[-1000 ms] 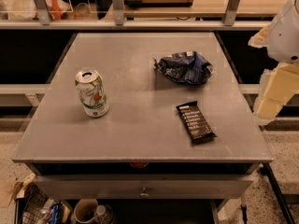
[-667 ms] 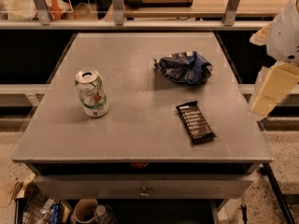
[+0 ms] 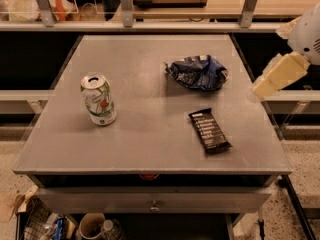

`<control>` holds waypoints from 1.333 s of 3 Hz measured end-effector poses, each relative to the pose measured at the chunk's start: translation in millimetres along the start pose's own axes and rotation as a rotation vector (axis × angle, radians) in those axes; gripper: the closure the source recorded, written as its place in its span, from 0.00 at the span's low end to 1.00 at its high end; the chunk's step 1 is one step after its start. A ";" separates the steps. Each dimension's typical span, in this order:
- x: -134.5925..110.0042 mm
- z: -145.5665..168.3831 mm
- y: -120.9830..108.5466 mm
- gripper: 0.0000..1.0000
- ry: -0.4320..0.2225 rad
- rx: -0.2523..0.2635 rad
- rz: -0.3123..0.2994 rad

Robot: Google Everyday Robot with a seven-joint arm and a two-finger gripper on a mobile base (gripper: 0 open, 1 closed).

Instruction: Pick blue chip bag

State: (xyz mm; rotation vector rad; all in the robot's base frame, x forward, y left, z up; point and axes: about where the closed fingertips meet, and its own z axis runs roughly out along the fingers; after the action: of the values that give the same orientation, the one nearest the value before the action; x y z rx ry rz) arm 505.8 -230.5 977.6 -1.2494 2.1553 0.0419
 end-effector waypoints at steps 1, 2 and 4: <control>-13.3 13.1 -26.0 0.00 -0.100 0.015 0.065; -29.4 35.0 -43.7 0.00 -0.159 -0.019 0.092; -54.6 83.1 -60.7 0.00 -0.208 0.003 0.098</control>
Offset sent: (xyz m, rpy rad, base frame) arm 0.1020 0.0208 -0.0062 0.2704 -0.0303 0.0010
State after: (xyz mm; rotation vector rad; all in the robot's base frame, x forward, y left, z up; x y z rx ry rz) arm 614.7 -194.5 957.8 -1.0862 2.0329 0.2013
